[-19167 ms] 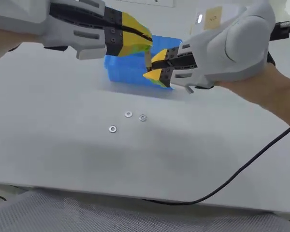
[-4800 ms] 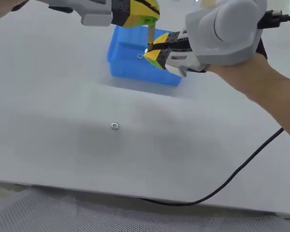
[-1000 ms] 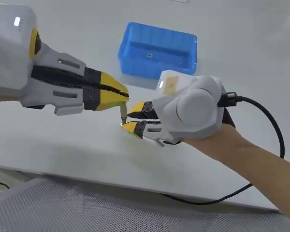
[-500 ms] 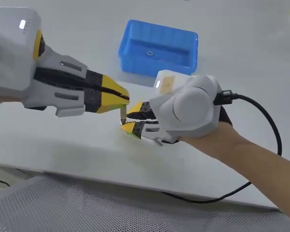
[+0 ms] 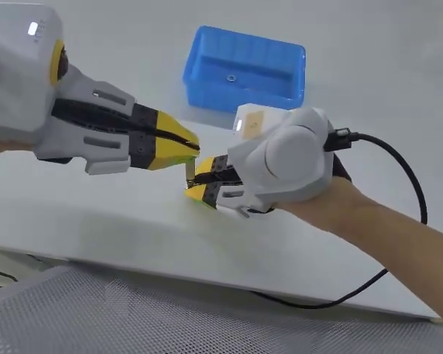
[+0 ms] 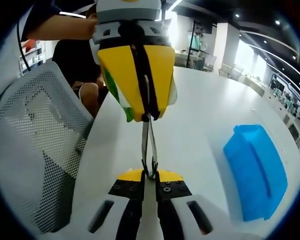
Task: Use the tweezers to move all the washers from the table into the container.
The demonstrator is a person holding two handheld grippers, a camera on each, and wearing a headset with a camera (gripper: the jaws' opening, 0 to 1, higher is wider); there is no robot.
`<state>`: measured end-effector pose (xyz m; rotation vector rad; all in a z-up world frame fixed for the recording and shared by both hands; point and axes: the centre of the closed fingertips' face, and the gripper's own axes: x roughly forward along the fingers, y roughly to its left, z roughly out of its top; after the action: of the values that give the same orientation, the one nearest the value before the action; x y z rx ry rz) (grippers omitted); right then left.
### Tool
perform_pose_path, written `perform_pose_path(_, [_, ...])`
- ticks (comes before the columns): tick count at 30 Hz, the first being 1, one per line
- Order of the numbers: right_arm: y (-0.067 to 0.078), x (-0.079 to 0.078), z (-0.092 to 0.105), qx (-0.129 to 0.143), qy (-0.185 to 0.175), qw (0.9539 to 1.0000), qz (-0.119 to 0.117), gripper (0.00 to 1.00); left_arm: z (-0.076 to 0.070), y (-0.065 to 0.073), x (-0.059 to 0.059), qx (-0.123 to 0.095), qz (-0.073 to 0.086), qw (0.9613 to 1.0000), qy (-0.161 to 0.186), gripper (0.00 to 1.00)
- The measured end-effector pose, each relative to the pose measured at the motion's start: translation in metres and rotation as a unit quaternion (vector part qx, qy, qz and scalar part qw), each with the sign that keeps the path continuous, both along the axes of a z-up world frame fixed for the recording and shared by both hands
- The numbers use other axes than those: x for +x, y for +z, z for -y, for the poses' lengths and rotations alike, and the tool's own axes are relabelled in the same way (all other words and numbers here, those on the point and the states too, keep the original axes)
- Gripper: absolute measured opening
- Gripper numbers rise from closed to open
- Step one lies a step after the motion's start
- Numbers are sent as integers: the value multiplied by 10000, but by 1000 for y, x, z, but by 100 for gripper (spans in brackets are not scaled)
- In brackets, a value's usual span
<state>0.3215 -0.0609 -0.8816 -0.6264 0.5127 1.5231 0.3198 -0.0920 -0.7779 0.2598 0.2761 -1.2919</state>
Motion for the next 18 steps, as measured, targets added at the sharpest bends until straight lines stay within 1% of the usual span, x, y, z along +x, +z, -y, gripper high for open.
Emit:
perform_pose_path(5, [0, -1, 0, -18, 13, 10000, -9, 9, 0, 0, 0, 5, -2, 10000, -10, 4])
perform_pose_path(8, [1, 0, 0, -22, -8, 10000, 30, 8, -1, 1, 0, 37, 11, 10000, -19, 4])
perform_pose_path(11, [6, 2, 0, 14, -27, 10000, 55, 8, -1, 6, 1, 39, 51, 10000, -49, 4])
perform_pose_path(15, [15, 6, 1, 38, -37, 9999, 123, 8, 0, 15, 5, 40, 135, 9999, -95, 4])
perform_pose_path(17, [23, 10, 2, 32, 18, 9997, 247, 8, 0, 22, 8, 39, 169, 9998, -128, 4])
perform_pose_path(18, [27, 12, 2, 43, 33, 9995, 302, 8, 0, 25, 10, 43, 211, 9997, -146, 4])
